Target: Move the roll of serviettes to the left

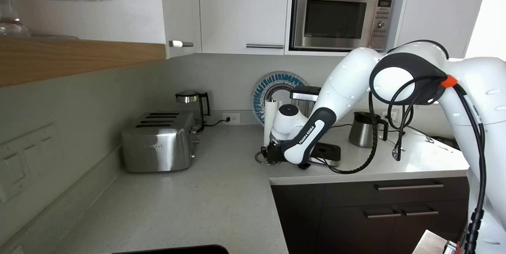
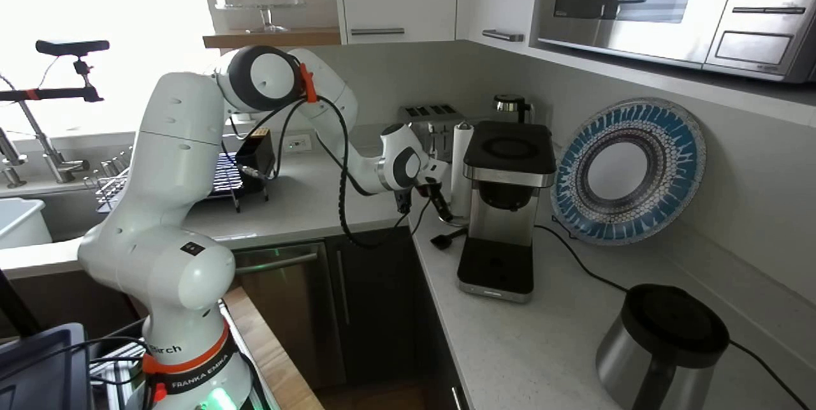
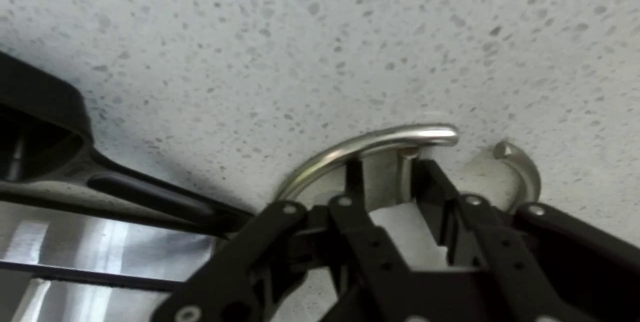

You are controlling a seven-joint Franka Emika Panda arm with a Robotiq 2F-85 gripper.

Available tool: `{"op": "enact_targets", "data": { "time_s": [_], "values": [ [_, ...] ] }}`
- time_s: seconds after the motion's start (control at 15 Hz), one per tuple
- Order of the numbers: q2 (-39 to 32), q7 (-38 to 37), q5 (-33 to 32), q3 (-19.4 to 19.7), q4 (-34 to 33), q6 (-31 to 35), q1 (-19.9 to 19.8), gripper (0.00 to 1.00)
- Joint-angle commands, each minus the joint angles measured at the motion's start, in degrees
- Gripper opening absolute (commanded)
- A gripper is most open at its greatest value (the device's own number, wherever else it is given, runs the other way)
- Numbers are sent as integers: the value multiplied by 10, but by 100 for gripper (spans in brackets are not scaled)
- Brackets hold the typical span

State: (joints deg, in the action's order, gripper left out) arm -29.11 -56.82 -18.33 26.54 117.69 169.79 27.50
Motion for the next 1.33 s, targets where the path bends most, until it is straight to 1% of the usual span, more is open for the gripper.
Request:
{"op": "enact_targets", "data": {
  "time_s": [0.0, 0.07, 0.13, 0.2, 0.27, 0.47, 0.6, 0.67, 0.93, 1.07, 1.27],
  "values": [
    [-14, -25, -4, 23, 5, 18, 28, 8],
    [-11, -25, -2, 23, 7, 17, 31, 2],
    [-11, -23, -1, 22, 7, 18, 32, 0],
    [-8, -22, 1, 20, 8, 24, 32, 0],
    [-5, -17, 4, 13, 10, 31, 29, 3],
    [-3, -1, 12, -2, 15, 59, 24, 3],
    [1, 25, 22, -21, 21, 87, 16, 3],
    [0, 14, 1, -25, 21, 101, 14, 3],
    [5, 57, -15, -66, 22, 141, -1, 3],
    [7, 82, -21, -82, 17, 141, -7, 3],
    [8, 116, -30, -81, 7, 131, 5, 3]
  ]
}}
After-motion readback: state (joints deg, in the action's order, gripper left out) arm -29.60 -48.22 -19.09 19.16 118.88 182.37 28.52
